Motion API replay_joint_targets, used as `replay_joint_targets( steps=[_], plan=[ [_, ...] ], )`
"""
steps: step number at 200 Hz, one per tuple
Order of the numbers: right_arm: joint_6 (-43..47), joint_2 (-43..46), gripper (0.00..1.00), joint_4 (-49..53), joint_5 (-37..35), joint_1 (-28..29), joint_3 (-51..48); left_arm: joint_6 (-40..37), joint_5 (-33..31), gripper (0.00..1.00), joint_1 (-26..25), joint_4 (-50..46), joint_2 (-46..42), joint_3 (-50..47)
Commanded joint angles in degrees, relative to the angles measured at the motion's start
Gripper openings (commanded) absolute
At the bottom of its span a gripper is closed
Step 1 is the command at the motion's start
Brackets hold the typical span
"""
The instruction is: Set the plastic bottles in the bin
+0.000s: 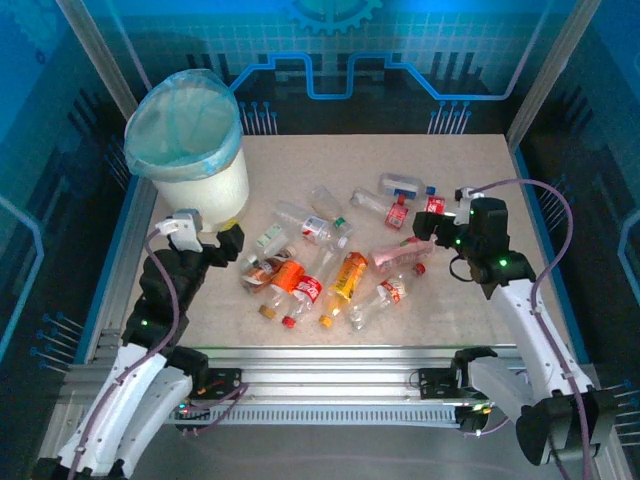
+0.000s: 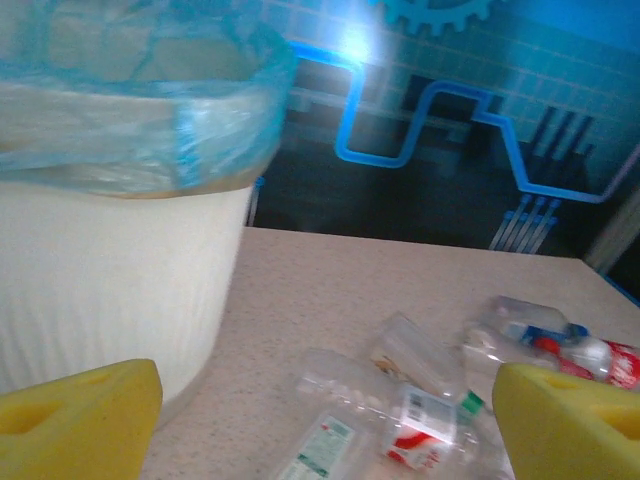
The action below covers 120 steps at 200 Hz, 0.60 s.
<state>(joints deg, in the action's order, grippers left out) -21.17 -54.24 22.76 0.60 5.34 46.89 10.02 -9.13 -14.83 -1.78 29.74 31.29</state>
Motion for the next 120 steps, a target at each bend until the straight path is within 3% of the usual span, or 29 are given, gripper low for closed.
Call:
replay_joint_targets(
  steps=[1, 64, 120],
  plan=[
    [-4.58, -0.25, 0.99, 7.38, 3.31, 1.38, 2.15, -1.12, 0.88, 0.84, -2.85, -9.28, 1.86, 5.26],
    [-11.37, -6.27, 0.95, 12.30, -0.24, 8.07, 0.58, -6.58, 2.45, 0.81, -14.35, -16.15, 11.21, 14.64],
    [-28.23, -11.04, 0.86, 9.36, -0.48, 11.38, -4.29, -13.16, 1.73, 0.84, -25.89, -17.80, 21.18, 20.70]
  ],
)
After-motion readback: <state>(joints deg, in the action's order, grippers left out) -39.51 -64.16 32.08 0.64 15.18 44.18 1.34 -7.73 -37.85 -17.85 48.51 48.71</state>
